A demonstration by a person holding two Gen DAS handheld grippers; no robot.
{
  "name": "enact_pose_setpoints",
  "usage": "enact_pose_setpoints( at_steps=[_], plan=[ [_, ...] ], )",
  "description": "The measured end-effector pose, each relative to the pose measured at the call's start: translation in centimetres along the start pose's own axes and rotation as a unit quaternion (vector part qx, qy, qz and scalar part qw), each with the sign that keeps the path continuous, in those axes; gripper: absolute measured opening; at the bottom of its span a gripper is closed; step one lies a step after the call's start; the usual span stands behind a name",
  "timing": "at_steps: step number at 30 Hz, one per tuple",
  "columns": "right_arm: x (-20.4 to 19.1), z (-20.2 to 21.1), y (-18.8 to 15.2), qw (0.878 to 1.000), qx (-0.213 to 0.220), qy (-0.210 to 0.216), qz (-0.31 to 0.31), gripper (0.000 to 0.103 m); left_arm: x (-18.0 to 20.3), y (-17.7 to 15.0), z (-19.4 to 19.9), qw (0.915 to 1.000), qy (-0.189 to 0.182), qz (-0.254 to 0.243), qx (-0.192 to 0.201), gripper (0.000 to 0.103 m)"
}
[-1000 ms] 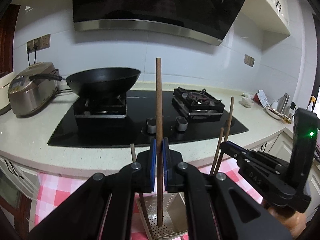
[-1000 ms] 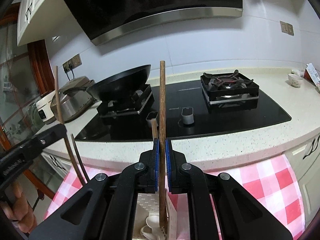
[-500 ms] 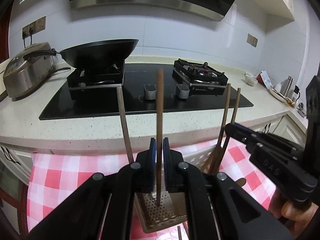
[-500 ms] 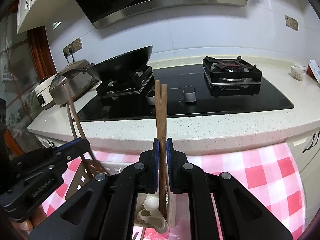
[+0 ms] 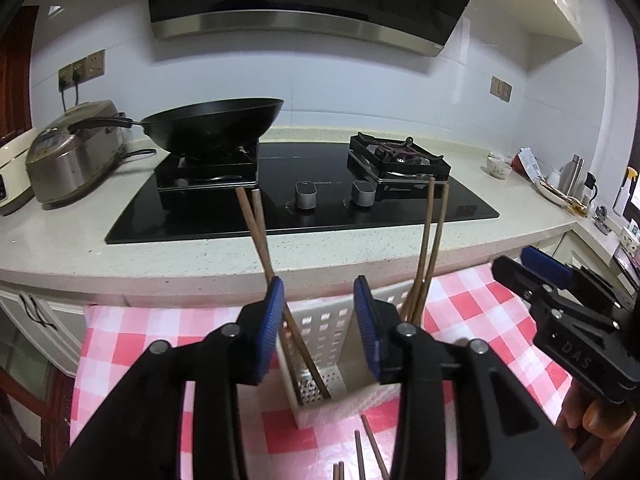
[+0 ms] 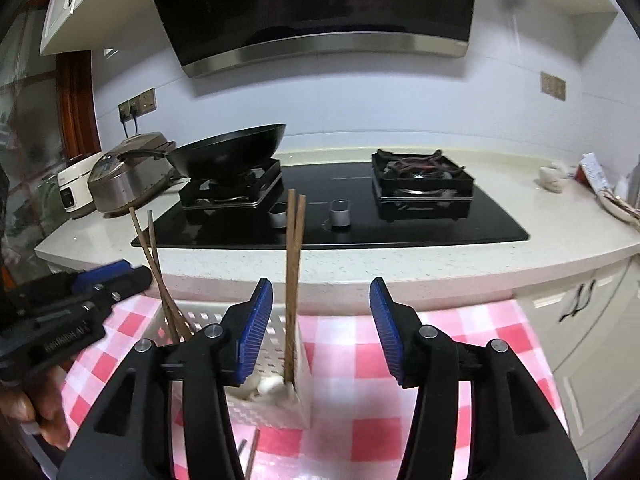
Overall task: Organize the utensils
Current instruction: 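Move both open grippers back down to the remaining chopsticks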
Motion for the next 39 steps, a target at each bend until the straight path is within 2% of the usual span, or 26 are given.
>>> enact_pose_setpoints(
  at_steps=[7, 17, 20, 26, 33, 39],
  plan=[
    [-0.2, 3.3, -2.8, 1.000, 0.000, -0.008, 0.005, 0.051, -0.5, -2.8, 4.0, 1.0000, 0.001, 0.008, 0.004, 0.039],
    [0.0, 7.1, -8.3, 1.000, -0.016, -0.025, -0.005, 0.053, 1.7, -10.7, 8.0, 0.9995, -0.025, -0.005, -0.020, 0.039],
    [0.3, 8.1, -9.9, 0.999, -0.021, -0.037, -0.009, 0.056, 2.5, -13.2, 8.5, 0.9992, -0.026, -0.010, -0.029, 0.039],
    [0.9, 8.9, -12.9, 0.998, -0.041, -0.052, -0.013, 0.057, 3.4, -16.9, 8.8, 0.9985, -0.025, -0.019, -0.045, 0.039],
    [1.3, 9.5, -15.4, 0.997, -0.054, -0.061, -0.012, 0.058, 3.6, -19.1, 8.8, 0.9976, -0.024, -0.026, -0.060, 0.039],
    [1.6, 9.4, -16.0, 0.996, -0.058, -0.063, -0.013, 0.059, 3.8, -20.0, 8.4, 0.9968, -0.026, -0.027, -0.070, 0.039]
  ],
)
Point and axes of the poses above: each gripper's, at about its wrist camera, not at the fingertips, and z roughly against the way its jaws point, x to its right, y to its top, the point moved 8 cm from there along -z, roughly the way its jaws point, and after that the axes turned 7 degrees about y, right-handed, at the moved point
